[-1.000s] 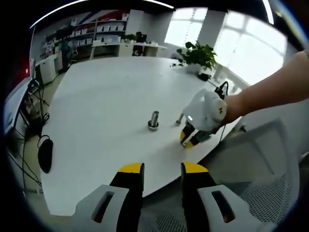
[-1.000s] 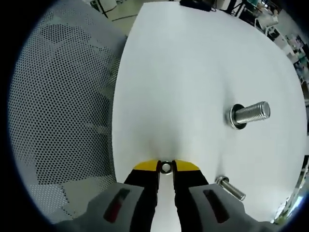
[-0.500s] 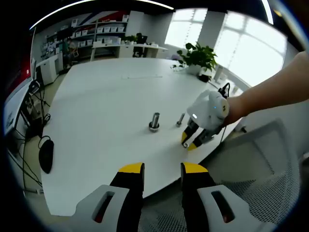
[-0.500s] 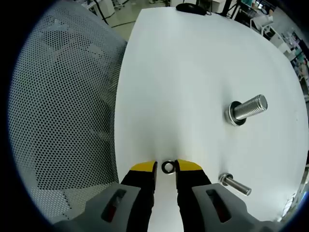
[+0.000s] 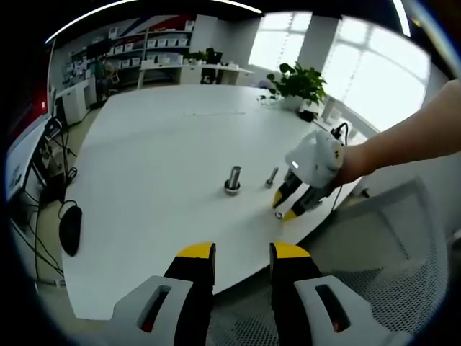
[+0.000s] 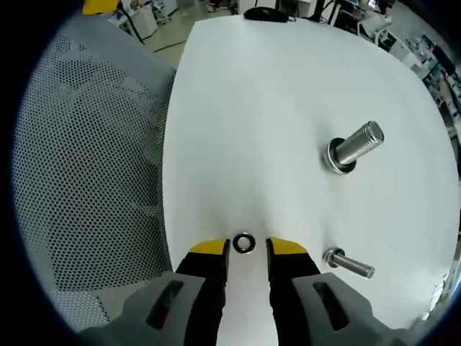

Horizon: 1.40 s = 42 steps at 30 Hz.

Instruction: Place the washer onto the threaded stud by aligning its center hole with the stud, sliding it down to the base, and recovering from edge contact or off-axis alignment until the washer reaches the visible bottom stop.

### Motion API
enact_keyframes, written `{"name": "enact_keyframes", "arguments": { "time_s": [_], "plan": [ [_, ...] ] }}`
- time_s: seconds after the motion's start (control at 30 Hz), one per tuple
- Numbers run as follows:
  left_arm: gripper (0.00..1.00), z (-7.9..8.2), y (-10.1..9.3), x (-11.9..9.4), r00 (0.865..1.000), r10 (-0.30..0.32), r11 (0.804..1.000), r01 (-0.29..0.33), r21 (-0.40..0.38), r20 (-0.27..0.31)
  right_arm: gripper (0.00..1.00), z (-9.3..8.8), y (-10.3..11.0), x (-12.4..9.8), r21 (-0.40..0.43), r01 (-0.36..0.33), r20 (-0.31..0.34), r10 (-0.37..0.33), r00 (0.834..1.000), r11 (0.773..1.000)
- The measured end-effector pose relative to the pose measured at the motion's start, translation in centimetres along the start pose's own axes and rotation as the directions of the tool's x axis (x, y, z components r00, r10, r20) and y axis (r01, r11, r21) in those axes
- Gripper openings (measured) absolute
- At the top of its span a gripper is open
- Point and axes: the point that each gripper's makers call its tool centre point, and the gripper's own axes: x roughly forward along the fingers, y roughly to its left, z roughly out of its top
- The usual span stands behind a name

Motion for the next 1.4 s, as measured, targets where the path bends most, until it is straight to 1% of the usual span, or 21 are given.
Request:
{"name": "enact_keyframes", "arguments": {
  "time_s": [0.1,0.13,0.2,0.37,0.57,0.67,0.73,1.17,1.2,1.23,1.3,1.4],
  "plan": [
    [0.28,0.08,-0.03,0.01,1.0,-0.001,1.0,0.001,0.003,-0.001,0.23,-0.06,0.02,0.06,0.0,-0.003,-0.025,0.003,1.0,1.0],
    [0.28,0.08,-0.01,0.03,1.0,0.0,1.0,0.0,0.003,-0.002,0.23,-0.09,0.02,0.07,-0.019,-0.006,-0.037,0.005,0.999,1.0],
    [0.28,0.05,-0.01,0.05,1.0,-0.002,1.0,0.002,0.0,-0.002,0.23,-0.06,0.03,0.06,-0.02,-0.007,-0.047,0.006,0.999,1.0],
    [0.28,0.13,0.04,0.04,1.0,-0.001,1.0,0.002,-0.006,0.003,0.21,-0.06,-0.12,0.12,-0.009,0.002,-0.056,-0.002,0.998,1.0],
    [0.28,0.1,0.02,0.1,1.0,-0.004,1.0,0.004,-0.006,-0.001,0.16,0.15,-0.29,0.27,0.001,0.011,-0.067,-0.011,0.998,1.0],
    [0.27,0.15,0.07,0.07,1.0,-0.002,1.0,0.002,-0.009,0.003,0.16,0.16,-0.38,0.3,0.012,0.007,-0.076,-0.006,0.997,1.0],
    [0.27,0.17,0.12,0.03,1.0,0.0,1.0,0.0,-0.011,0.004,0.16,0.2,-0.21,0.15,0.003,0.007,-0.081,-0.007,0.997,1.0],
    [0.27,0.1,0.05,0.07,1.0,-0.003,1.0,0.003,-0.009,-0.001,0.15,0.12,-0.41,0.32,0.045,0.02,-0.083,-0.016,0.996,0.999],
    [0.27,0.09,0.04,0.06,1.0,-0.003,1.0,0.003,-0.008,-0.001,0.14,-0.18,-0.26,0.13,0.076,0.024,-0.098,-0.017,0.995,0.997],
    [0.27,0.11,0.03,0.05,1.0,-0.003,1.0,0.003,-0.008,0.0,0.14,0.07,-0.49,0.25,0.078,0.027,-0.086,-0.02,0.996,0.997],
    [0.27,0.16,0.08,0.03,1.0,-0.002,1.0,0.002,-0.011,0.004,0.14,0.09,-0.52,0.24,0.109,0.039,-0.089,-0.029,0.996,0.993],
    [0.27,0.26,0.12,0.01,1.0,-0.001,1.0,0.001,-0.013,0.007,0.14,0.1,-0.32,0.23,0.092,0.052,-0.079,-0.045,0.996,0.994]
  ]
}}
